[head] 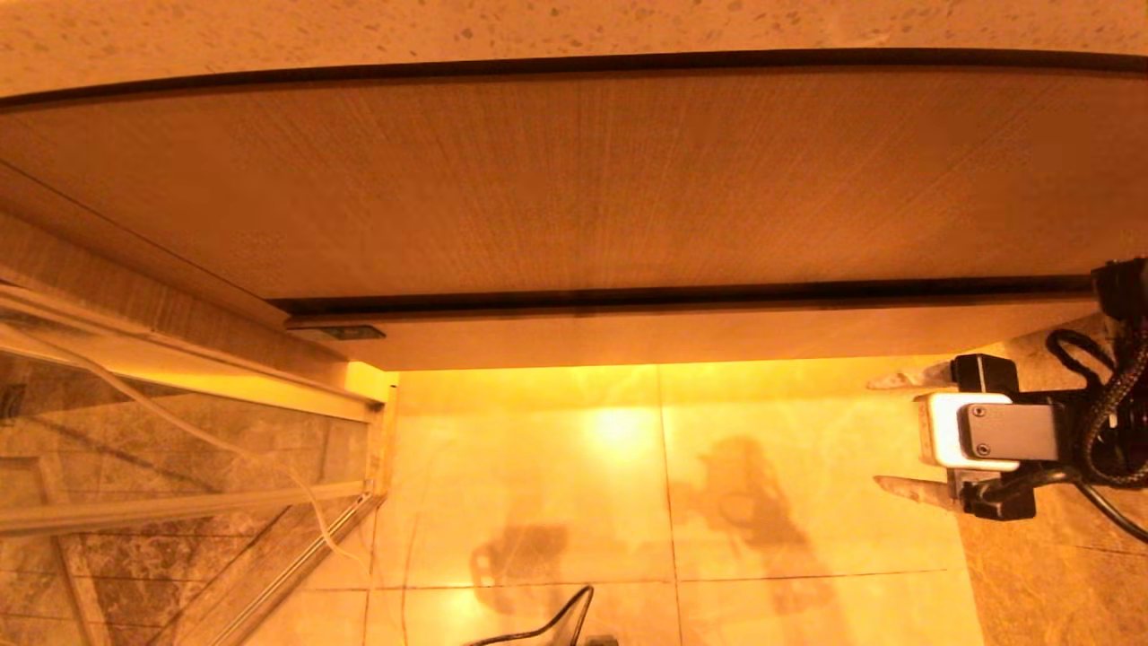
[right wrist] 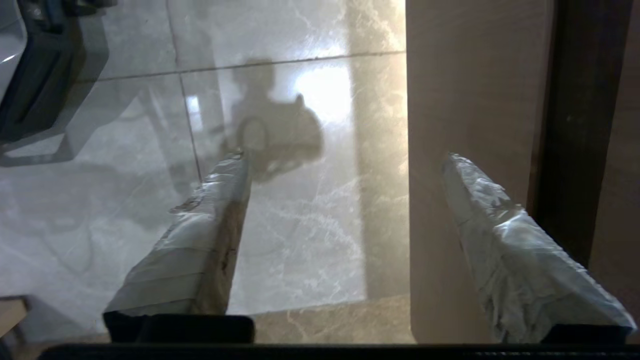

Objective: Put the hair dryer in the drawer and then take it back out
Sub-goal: Pull open the drawer

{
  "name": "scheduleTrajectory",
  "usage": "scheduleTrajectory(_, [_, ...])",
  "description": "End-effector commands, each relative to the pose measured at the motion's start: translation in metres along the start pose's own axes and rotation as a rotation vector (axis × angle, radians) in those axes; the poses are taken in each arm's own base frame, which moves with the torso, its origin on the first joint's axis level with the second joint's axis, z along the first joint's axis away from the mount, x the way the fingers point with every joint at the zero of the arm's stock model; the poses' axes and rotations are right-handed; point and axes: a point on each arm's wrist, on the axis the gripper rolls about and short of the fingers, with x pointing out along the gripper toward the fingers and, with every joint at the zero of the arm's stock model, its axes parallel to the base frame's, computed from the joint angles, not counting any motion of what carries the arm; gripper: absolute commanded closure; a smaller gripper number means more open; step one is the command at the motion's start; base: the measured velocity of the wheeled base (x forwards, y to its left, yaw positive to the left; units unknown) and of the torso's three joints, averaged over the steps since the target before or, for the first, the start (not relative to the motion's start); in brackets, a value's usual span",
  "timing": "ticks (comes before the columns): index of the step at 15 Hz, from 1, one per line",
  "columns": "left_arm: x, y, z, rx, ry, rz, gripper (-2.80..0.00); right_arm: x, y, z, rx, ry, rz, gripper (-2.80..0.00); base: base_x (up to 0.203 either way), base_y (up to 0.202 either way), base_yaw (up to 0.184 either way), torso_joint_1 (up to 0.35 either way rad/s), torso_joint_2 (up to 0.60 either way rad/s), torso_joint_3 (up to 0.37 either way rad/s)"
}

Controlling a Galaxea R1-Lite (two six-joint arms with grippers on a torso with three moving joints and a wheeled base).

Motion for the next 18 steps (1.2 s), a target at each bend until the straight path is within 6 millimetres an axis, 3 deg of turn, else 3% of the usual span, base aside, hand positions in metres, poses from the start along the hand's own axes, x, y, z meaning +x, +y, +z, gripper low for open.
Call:
scheduleTrajectory(1, [0.0,0.0,0.0,0.0,0.0,0.0,-2.8,0.016,0.001,-0.003,-0.006,-0.001,0.025,-2.8,0.0,0.0,0.0,0.0,0.0,0.0])
scheduleTrajectory(9, [0.0,0.0,0.0,0.0,0.0,0.0,-2.8,0.07,-0.023,-0.012,-0.036,-0.037,-0.135,-2.8,0.0,0.0,0.0,0.0,0.0,0.0])
scheduleTrajectory(18, [0.0,0.0,0.0,0.0,0.0,0.0,-2.8,0.108,-0.044,-0.022,-0.041,-0.051,-0.261,-2.8,0.0,0.0,0.0,0.0,0.0,0.0])
